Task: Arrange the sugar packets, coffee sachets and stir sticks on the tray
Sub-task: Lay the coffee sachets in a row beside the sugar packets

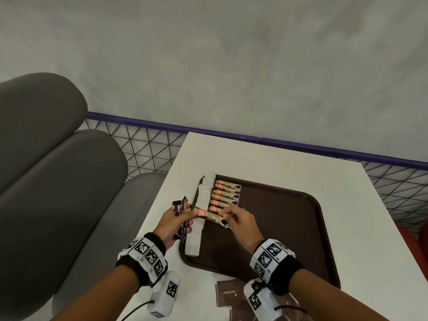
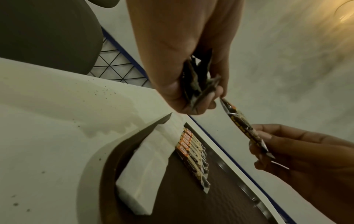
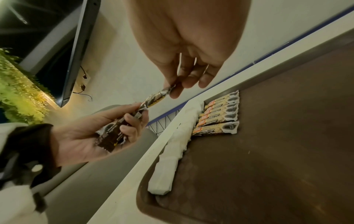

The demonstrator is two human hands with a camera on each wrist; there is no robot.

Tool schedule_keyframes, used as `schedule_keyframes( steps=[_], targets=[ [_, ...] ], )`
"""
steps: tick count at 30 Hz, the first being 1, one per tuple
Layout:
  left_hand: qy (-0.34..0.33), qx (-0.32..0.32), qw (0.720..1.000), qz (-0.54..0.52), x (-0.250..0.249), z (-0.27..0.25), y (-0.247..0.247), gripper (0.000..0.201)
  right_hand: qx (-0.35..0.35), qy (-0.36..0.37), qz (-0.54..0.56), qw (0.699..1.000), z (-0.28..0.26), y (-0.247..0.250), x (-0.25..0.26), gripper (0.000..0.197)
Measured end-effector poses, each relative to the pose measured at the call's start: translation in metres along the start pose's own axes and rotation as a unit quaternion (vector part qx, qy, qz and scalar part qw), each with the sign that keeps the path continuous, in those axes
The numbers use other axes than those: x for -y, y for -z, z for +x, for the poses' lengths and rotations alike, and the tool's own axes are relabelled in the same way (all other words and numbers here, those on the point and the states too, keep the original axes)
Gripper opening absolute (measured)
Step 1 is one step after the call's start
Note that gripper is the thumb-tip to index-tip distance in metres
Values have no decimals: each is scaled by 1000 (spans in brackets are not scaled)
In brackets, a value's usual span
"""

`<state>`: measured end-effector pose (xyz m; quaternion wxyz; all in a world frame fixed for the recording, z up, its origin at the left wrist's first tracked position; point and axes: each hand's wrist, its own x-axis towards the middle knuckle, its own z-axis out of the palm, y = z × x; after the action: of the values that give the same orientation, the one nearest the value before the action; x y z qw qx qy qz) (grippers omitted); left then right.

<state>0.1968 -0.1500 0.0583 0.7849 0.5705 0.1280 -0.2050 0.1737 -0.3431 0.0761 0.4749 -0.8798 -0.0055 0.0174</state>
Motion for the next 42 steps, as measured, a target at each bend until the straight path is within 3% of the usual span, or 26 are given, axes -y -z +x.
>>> schedule_keyframes(
  steps=[5,10,16,20,24,31,38,42],
  targets=[
    [-21,-35,999,11,2,3,-8,30,-19,47,-67,996,0,0,-6,19],
    [-23,-38,999,28,5,6,-15,37,14,115,-209,971,3,3,-9,30],
    [-7,-69,997,-31,5,11,-9,24,-29,38,-205,978,6,10,-27,26],
    [18,-103,993,-57,3,12,5,15,-17,-7,-256,966,1,6,-47,22],
    [10,-115,990,-80,2,10,14,8,9,-9,-284,959,-3,-7,-58,23],
    [4,-89,984,-154,-3,2,12,12,20,12,-320,947,4,-29,-65,25],
    [5,-109,986,-126,-2,2,18,21,-5,12,-331,943,15,-34,-72,23],
    [9,-115,987,-111,1,5,20,13,-19,18,-335,942,15,-35,-75,22]
  ],
)
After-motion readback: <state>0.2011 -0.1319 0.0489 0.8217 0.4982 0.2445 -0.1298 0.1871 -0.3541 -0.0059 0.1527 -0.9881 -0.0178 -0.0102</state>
